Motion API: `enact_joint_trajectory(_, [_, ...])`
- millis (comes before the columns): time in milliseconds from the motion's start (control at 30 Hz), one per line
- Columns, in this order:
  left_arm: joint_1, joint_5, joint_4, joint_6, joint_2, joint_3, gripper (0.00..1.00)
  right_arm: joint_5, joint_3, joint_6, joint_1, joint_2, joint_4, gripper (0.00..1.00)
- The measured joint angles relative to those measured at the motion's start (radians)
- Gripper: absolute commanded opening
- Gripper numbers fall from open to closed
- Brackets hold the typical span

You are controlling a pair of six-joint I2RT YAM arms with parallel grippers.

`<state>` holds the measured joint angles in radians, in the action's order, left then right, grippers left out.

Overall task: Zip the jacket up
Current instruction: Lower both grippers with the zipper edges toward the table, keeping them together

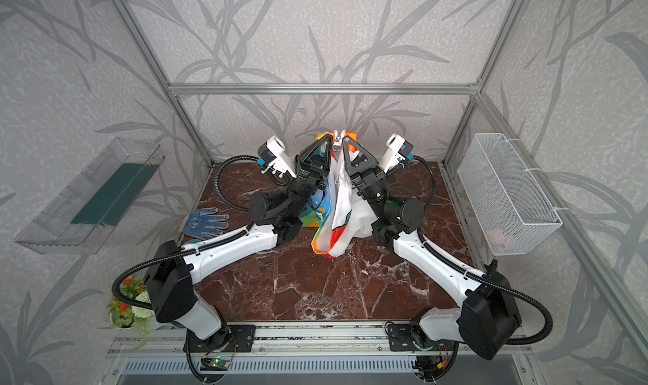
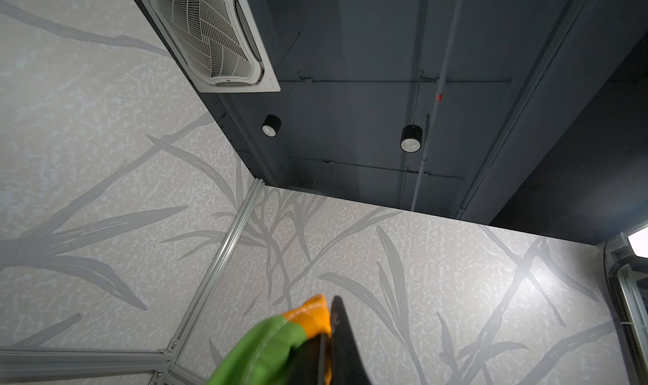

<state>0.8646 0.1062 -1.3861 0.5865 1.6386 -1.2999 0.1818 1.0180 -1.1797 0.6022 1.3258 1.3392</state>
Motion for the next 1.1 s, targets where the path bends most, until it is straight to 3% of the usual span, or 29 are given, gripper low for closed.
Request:
enact_joint_trajectory(333, [-0.003,-0.024,-0.005,0.0,-0.002,0.058,0.0,0.006,-0.023,-0.021,-0.016,0.009,-0.004,0.0])
enact_joint_trajectory(733, [-0.008,-0.031,0.008,0.011,0.055,0.23,0.0,-0.087,-0.333,-0.05,-0.064,0.001,0.019,0.0])
enact_joint_trajectory(1100, [-0.008,-0.053,0.002,0.02,0.093,0.317,0.0,-0.159,-0.48,-0.053,-0.067,-0.019,0.022,0.04])
